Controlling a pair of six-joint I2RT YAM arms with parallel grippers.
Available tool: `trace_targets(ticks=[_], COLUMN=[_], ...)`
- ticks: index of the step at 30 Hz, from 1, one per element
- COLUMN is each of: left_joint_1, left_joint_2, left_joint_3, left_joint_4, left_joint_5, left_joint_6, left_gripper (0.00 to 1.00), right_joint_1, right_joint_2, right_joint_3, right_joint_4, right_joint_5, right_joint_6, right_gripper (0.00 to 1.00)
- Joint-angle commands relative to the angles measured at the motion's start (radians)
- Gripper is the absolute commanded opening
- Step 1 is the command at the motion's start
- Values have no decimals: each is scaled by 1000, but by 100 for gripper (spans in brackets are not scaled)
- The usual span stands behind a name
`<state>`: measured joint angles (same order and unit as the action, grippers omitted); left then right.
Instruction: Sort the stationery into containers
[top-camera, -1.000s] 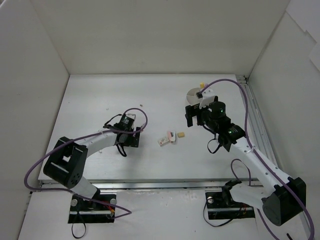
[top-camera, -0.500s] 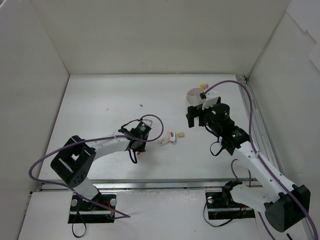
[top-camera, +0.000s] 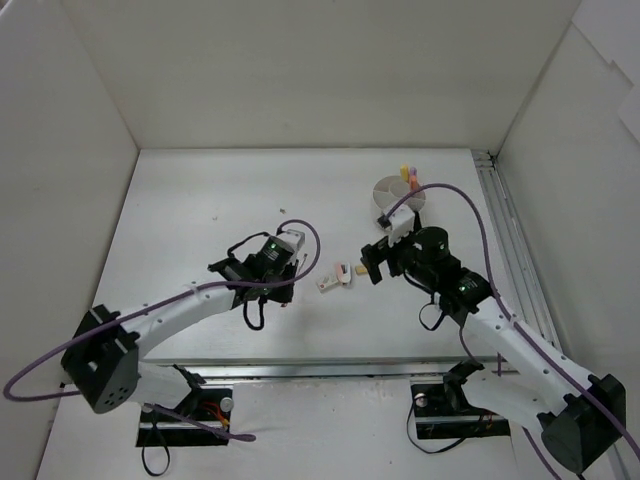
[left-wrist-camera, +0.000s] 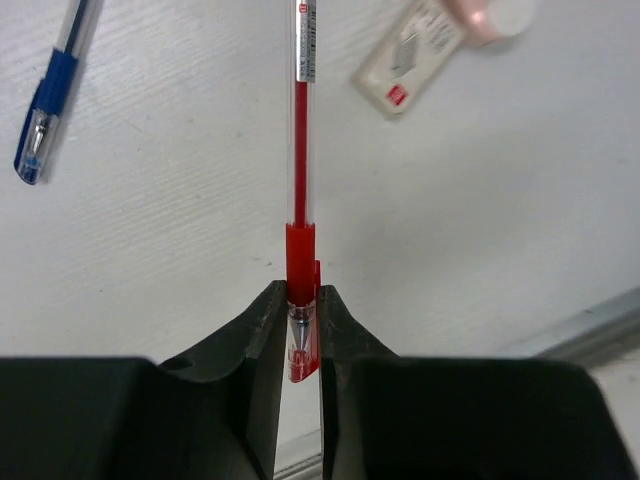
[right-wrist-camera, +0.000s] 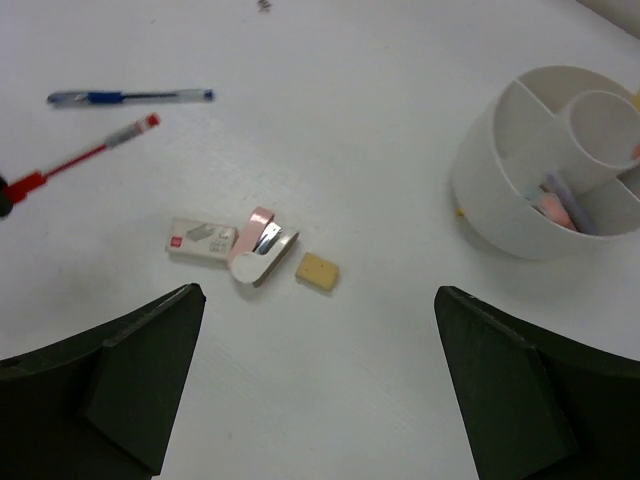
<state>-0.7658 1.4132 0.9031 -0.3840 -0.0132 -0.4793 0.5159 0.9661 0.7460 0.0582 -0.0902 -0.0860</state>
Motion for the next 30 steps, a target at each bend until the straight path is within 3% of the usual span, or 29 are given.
trace_targets(ticks=[1, 6, 9, 12, 15, 23, 25, 27, 29, 30], left_joint_1=[-1, 10, 39, 51, 51, 51, 51, 51, 51, 51], left_joint_2=[-132, -175, -152, -110, -91, -63, -60, -60, -54, -51], left_joint_3=[104, 194, 218, 264, 289, 355, 361, 359, 359, 359], left_joint_4=[-97, -234, -315, -354, -366, -446, -455, -454, -452, -446], left_joint_5=[100, 278, 295, 441, 536, 593, 595, 601, 619, 625], left_joint_6=[2, -21, -60, -58, -58, -27, -19, -16, -7, -7], left_gripper=[0, 0, 0, 0, 0, 0, 0, 0, 0, 0], right_joint_1=[71, 180, 231, 259, 266, 343, 368, 389, 398, 401], right_joint_2=[-20, 6, -4, -1, 39, 149, 183, 194, 197, 200], right_joint_3=[-39, -79, -100, -128, -117, 1, 45, 24, 1, 0], right_joint_4=[93, 216, 265, 336, 335, 177, 105, 174, 239, 271], right_joint_5=[-169, -224, -259, -279, -307, -404, -393, -395, -425, -443], right_joint_6=[-234, -434, -552, -604, -612, -650, -653, -653, -641, -633], right_gripper=[98, 98, 98, 98, 98, 98, 96, 93, 86, 76])
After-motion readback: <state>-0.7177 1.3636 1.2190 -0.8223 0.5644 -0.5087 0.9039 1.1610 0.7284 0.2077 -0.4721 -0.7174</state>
